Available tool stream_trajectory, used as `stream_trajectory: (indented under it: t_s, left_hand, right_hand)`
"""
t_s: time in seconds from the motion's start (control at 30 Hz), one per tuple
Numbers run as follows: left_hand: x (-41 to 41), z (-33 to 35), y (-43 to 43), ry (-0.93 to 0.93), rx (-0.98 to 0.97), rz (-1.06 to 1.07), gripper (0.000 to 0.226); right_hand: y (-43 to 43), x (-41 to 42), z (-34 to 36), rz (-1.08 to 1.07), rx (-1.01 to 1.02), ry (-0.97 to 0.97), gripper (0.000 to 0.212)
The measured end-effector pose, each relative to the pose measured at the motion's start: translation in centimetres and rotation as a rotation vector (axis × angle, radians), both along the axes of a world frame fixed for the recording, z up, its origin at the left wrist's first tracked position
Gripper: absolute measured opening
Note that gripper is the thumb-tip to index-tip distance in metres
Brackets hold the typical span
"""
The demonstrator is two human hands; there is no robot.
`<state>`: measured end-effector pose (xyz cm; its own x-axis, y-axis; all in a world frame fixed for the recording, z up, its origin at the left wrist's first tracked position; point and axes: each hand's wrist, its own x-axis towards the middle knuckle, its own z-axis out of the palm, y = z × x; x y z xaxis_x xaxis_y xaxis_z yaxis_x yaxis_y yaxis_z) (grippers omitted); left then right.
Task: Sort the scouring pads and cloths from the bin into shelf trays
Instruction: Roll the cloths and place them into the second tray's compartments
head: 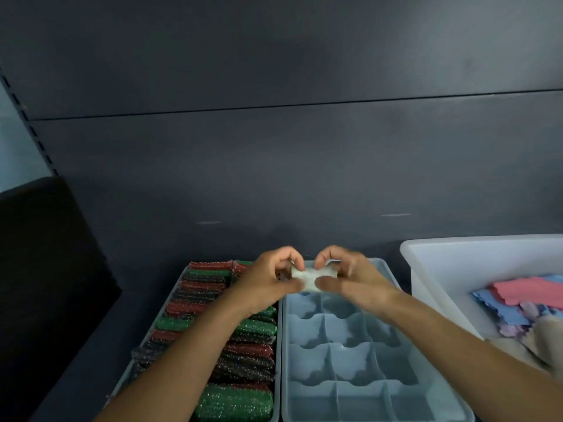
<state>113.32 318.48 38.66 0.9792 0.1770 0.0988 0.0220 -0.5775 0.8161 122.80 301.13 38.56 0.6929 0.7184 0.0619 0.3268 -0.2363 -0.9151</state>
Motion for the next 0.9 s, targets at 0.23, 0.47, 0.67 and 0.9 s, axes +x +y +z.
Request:
stream_trajectory:
  t_s: [0.23, 0.47, 0.67, 0.9]
  left_hand:
    - [2.4, -3.1, 0.5, 0.061, 0.659, 0.104, 0.028]
    - [2.4, -3.9, 1.2, 0.135, 0.597, -0.040, 0.030]
    - [1.9, -4.3, 2.0, 0.182, 0.411, -0.039, 0.040]
    - [1.7, -2.9, 1.3, 0.271, 0.444, -0.070, 0.041]
  right_hand:
    - [2.7, 2.3, -5.2, -0.075, -0.231, -0.168, 0.023]
    - [3.5, 2.8, -6.3, -0.036, -0.514, -0.432, 0.016]
    - [4.2, 2.6, -6.4, -0.063, -0.641, -0.519, 0.016]
    - [4.4, 2.2, -4.7, 0.099, -0.781, -0.552, 0.022]
